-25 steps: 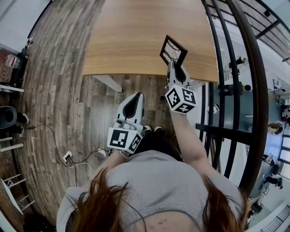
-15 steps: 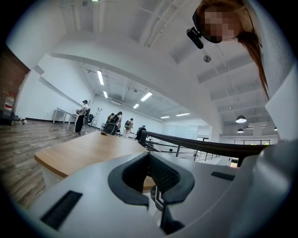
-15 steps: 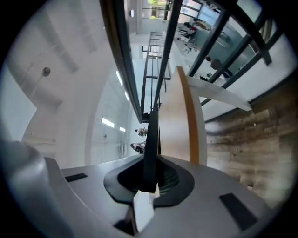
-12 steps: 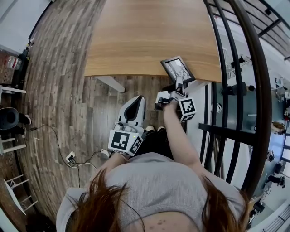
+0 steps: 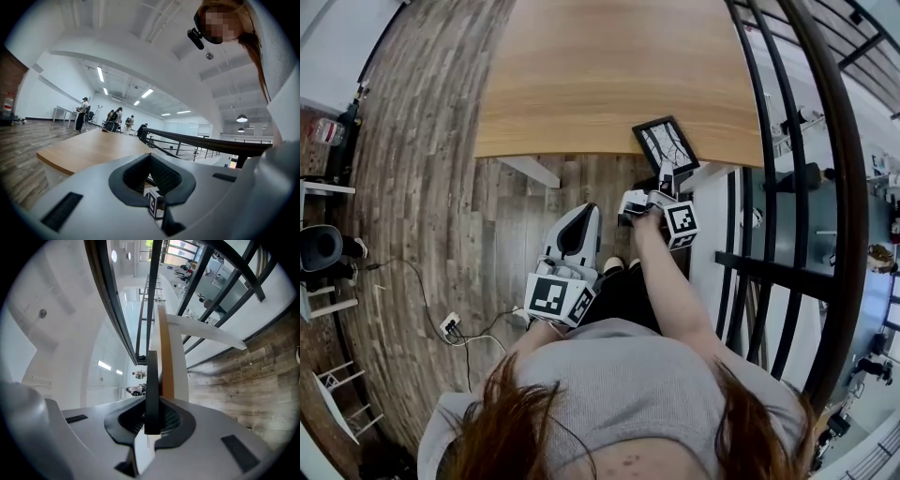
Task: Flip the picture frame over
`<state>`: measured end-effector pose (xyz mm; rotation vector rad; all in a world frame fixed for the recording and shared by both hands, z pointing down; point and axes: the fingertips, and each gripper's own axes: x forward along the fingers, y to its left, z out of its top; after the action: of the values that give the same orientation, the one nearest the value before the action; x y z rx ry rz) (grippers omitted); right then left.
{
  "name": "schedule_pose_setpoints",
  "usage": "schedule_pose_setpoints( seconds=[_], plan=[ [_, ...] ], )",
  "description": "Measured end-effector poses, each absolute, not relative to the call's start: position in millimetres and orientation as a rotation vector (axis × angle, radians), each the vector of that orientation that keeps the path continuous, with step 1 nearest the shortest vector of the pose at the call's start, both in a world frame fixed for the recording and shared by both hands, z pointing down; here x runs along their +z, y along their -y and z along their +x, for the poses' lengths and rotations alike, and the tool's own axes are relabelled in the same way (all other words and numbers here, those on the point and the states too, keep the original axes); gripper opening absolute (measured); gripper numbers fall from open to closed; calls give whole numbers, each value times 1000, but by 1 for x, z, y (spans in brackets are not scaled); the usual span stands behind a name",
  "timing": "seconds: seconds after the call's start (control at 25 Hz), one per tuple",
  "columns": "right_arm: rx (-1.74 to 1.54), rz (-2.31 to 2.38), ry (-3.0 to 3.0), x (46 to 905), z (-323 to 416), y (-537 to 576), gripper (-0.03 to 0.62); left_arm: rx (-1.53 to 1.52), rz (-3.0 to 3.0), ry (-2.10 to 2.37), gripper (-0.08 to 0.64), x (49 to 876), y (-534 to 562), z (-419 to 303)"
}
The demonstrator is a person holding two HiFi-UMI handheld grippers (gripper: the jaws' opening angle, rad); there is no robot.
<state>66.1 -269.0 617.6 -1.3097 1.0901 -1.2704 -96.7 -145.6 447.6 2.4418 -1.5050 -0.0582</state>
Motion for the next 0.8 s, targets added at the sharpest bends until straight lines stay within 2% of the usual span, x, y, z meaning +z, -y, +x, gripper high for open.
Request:
schedule_pose_setpoints(
  seconds=[0.8],
  plan=[
    [-1435,-1330,-1110,638,57,290,54,-52,2416,1528,6,452,142,-94]
  ],
)
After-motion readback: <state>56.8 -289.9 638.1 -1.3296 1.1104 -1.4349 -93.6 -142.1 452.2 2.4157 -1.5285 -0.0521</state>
